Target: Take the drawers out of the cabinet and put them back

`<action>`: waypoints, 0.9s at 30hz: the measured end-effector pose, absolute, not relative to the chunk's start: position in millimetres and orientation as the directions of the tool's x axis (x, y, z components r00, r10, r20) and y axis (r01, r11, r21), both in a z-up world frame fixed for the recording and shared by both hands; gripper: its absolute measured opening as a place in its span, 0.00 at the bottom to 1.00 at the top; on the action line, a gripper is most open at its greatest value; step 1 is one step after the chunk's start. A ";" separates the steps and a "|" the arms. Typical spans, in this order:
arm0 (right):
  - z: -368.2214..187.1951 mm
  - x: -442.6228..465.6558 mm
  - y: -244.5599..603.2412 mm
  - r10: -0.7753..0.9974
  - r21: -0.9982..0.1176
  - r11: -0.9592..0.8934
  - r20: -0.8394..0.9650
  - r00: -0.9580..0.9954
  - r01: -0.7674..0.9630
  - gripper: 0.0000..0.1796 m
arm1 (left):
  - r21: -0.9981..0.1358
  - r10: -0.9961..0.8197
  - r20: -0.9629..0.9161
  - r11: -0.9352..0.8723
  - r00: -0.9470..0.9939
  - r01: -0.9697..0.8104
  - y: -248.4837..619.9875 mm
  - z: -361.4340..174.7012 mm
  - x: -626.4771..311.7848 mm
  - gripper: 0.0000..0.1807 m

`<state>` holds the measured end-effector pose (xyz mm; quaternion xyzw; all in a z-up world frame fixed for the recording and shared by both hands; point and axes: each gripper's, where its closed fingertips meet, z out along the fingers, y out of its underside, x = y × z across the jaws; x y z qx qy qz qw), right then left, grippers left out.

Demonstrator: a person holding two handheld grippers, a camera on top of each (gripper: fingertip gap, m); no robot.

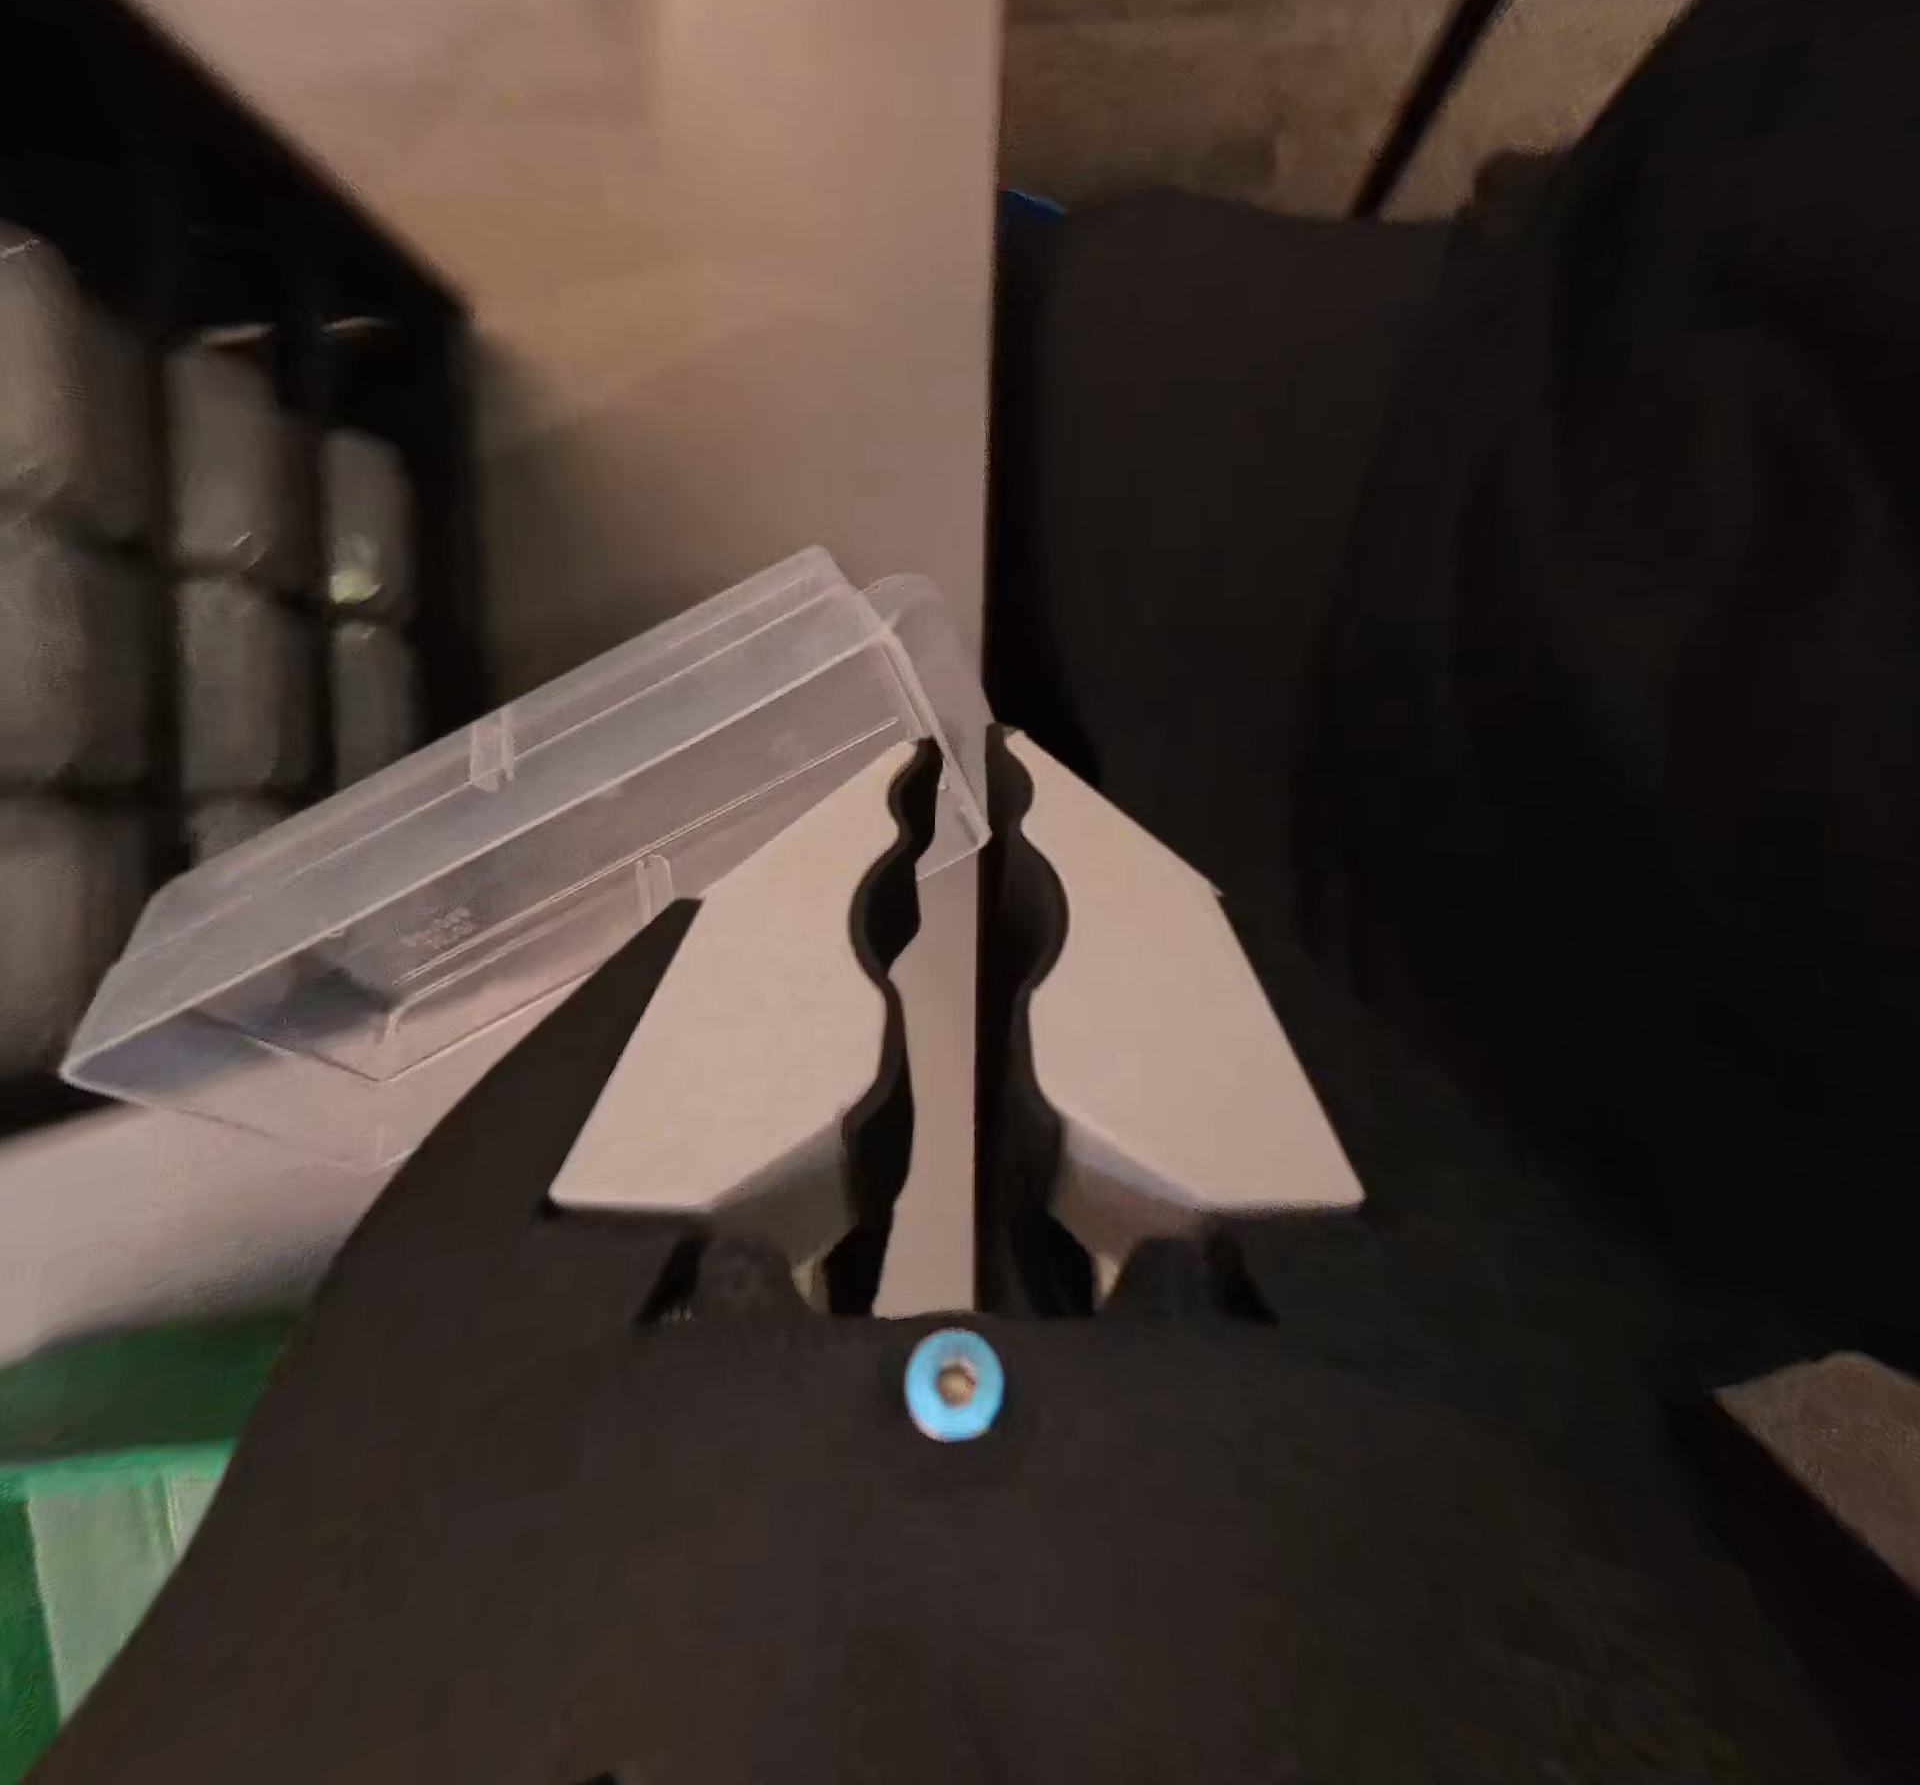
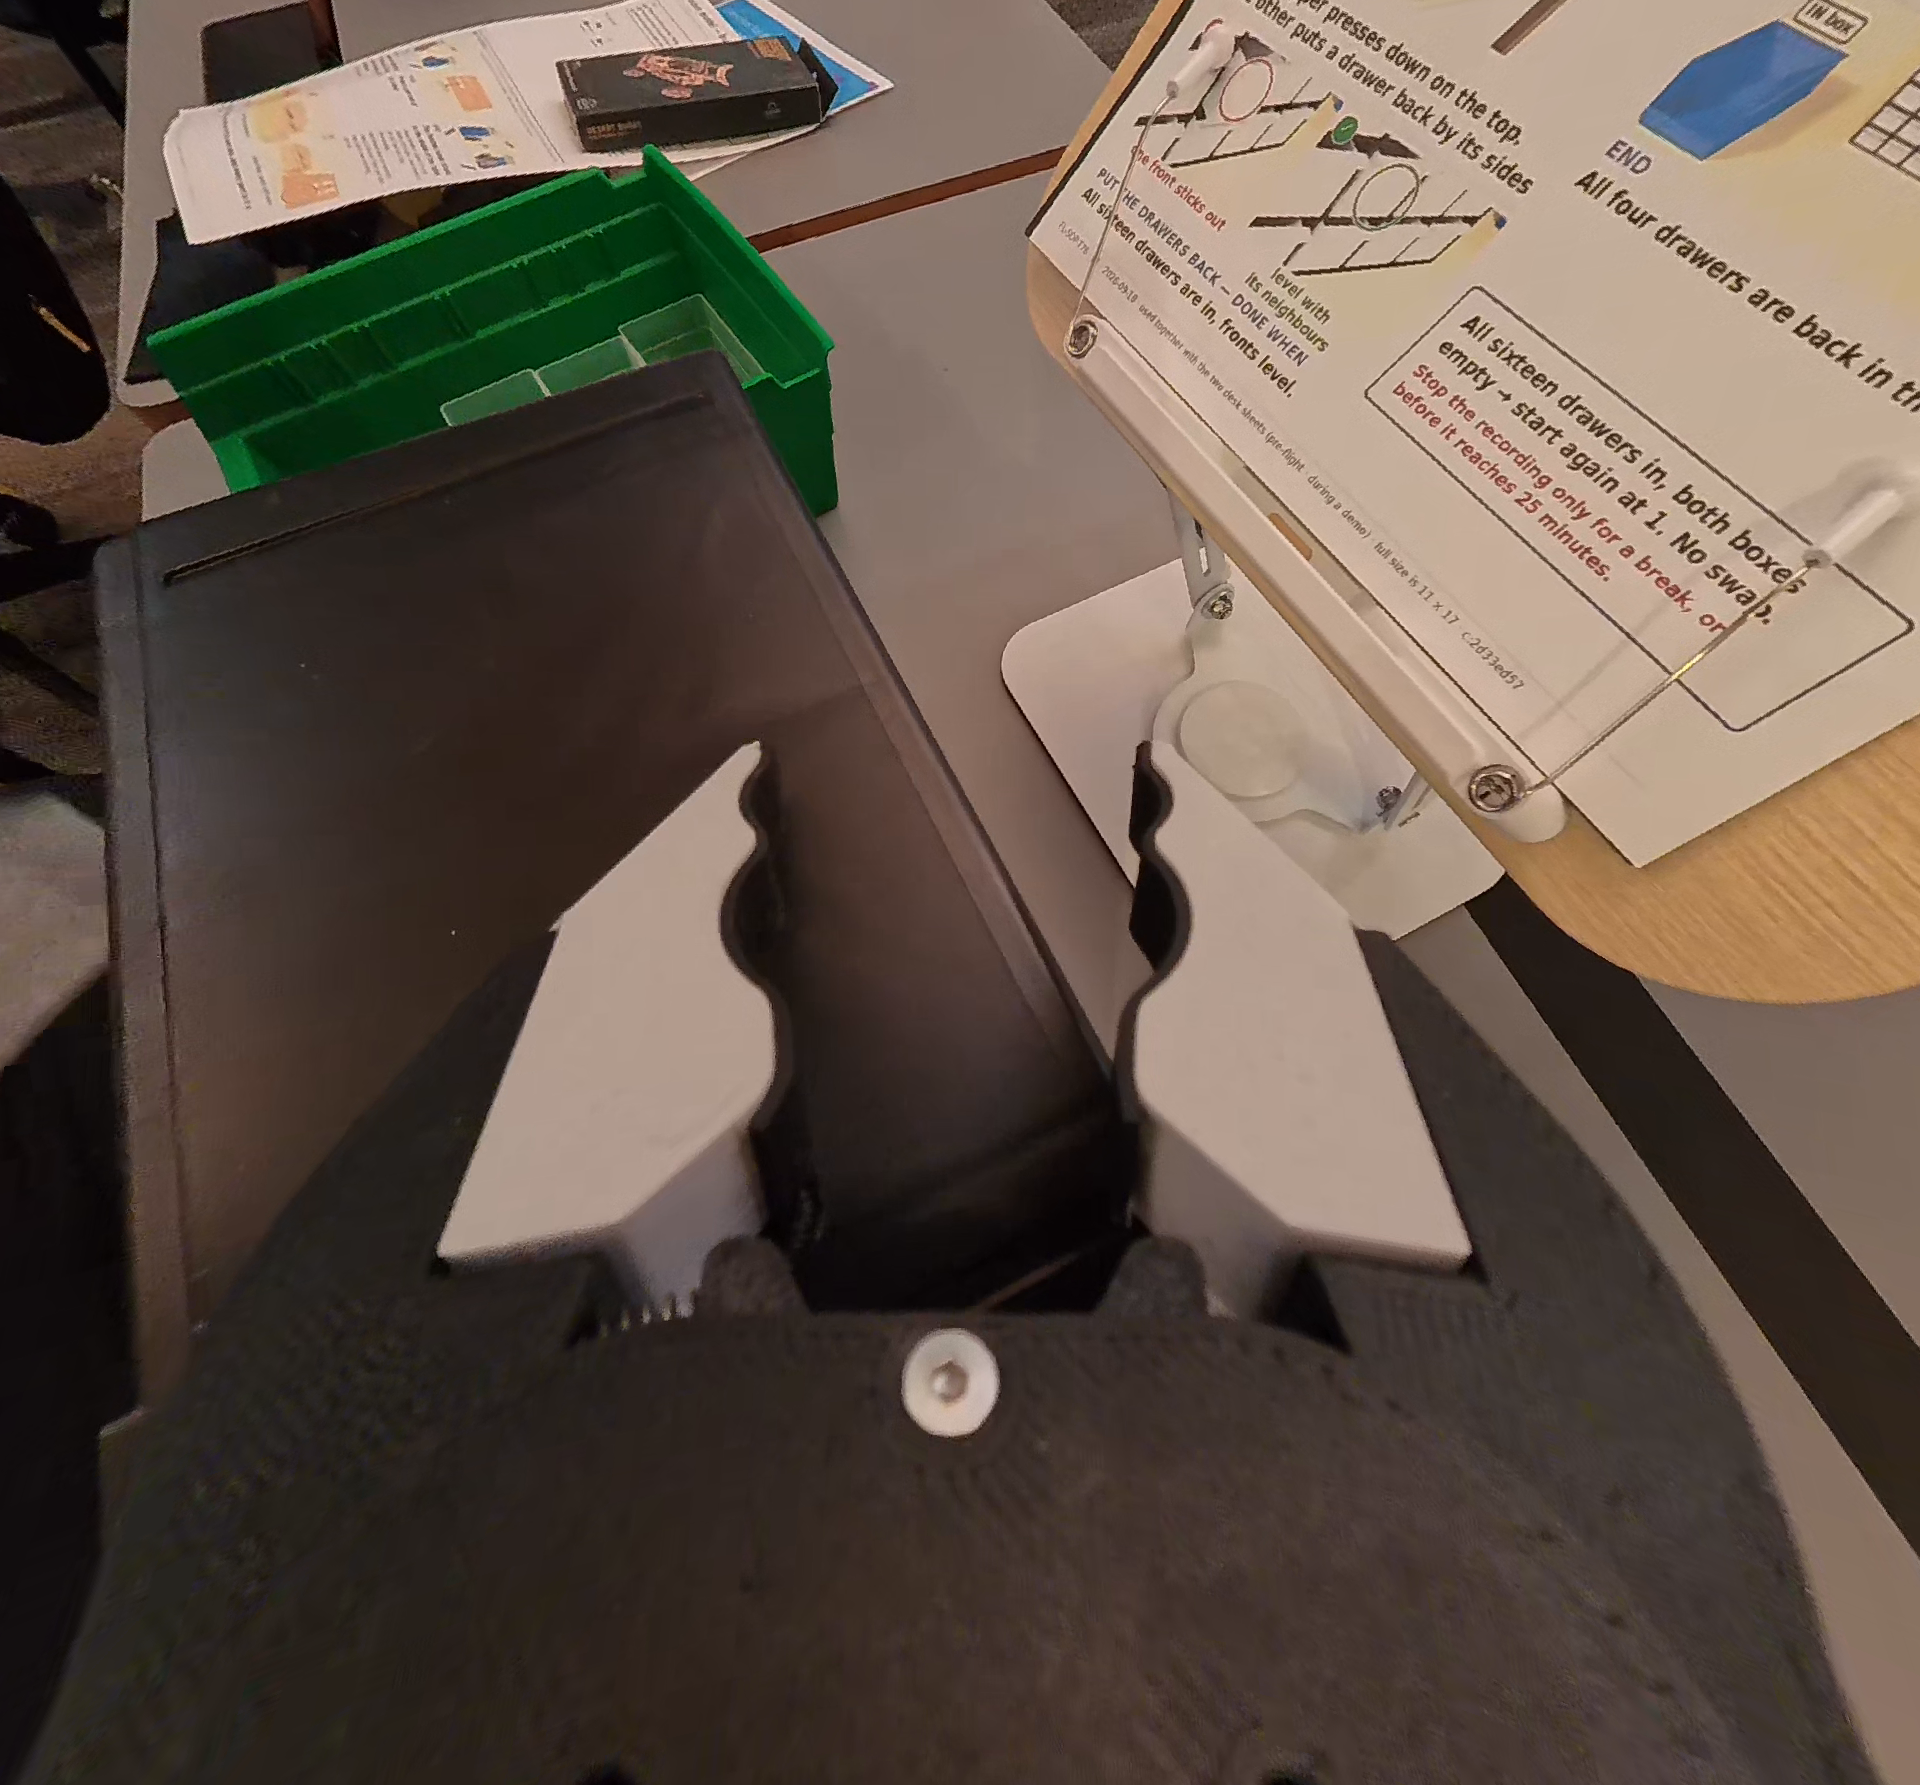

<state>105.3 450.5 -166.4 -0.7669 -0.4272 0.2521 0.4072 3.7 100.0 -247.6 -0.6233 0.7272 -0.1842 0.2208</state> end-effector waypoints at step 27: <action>-163.6 119.5 437.2 0.760 -0.858 -0.363 -0.046 0.649 0.364 0.29 | -0.502 -0.932 -0.083 -0.266 0.352 -0.823 161.3 -367.4 4.9 0.70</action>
